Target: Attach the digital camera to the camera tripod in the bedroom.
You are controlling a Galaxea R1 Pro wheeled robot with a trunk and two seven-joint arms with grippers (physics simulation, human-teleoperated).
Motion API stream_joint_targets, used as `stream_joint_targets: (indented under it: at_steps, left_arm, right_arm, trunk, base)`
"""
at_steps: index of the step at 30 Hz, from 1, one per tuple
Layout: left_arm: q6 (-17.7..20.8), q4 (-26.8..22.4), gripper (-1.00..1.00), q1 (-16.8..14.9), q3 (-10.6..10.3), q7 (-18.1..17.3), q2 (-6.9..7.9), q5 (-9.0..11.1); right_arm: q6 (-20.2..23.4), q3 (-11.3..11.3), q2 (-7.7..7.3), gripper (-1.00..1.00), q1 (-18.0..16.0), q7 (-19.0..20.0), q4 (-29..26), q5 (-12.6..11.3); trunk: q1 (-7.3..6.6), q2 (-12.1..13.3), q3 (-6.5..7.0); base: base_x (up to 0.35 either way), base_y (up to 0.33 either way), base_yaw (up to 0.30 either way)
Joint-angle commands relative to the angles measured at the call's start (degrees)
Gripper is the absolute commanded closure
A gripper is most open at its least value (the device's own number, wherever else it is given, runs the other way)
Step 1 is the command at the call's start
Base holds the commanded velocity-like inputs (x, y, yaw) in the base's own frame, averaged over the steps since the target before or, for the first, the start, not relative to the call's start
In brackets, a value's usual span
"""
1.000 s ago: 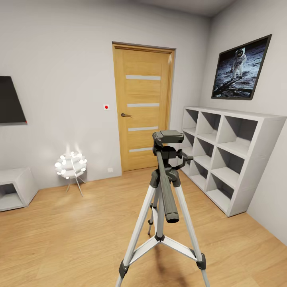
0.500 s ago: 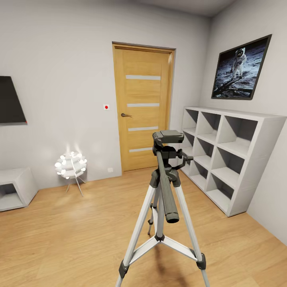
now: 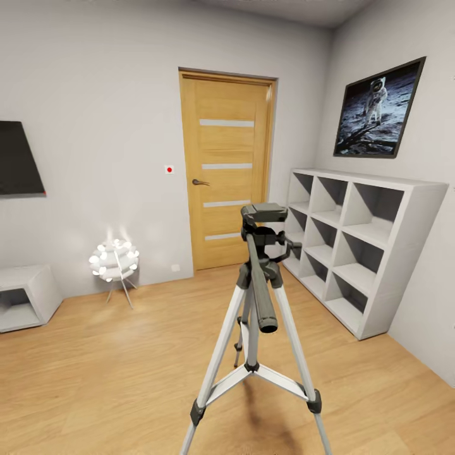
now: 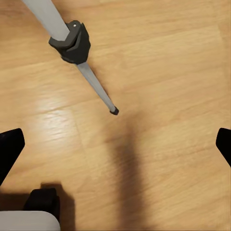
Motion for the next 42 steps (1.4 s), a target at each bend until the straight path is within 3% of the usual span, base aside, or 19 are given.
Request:
stream_joint_targets:
  at_steps: [1, 18, 30, 42]
  left_arm:
    - [-0.05, -0.11, -1.00, 0.03, 0.41, 0.02, -0.03, -0.03]
    - [-0.05, -0.11, -1.00, 0.03, 0.31, -0.07, -0.05, -0.05]
    - [-0.08, -0.28, -1.00, 0.00, 0.39, -0.06, -0.20, -0.29]
    - [-0.09, -0.28, -1.00, 0.02, 0.36, -0.01, -0.16, -0.28]
  right_arm:
    - [0.32, -0.04, 0.00, -1.00, -0.01, 0.09, -0.10, -0.14]
    - [0.38, -0.02, -0.05, -1.00, -0.01, 0.84, -0.09, -0.09]
    - [-0.89, 0.86, 0.39, -1.00, 3.86, 0.03, 3.81, 0.19]
    - [-2.03, 0.30, 0.09, -1.00, 3.95, -0.77, 7.67, 0.36]
  trunk:
    - [-0.01, -0.03, -0.05]
    - [-0.01, -0.03, -0.05]
    - [-0.01, -0.03, -0.05]
    - [-0.01, -0.03, -0.05]
  base:
    - [-0.038, 0.000, 0.000]
    - [-0.102, 0.000, 0.000]
    - [-0.020, 0.000, 0.000]
    - [-0.211, 0.000, 0.000]
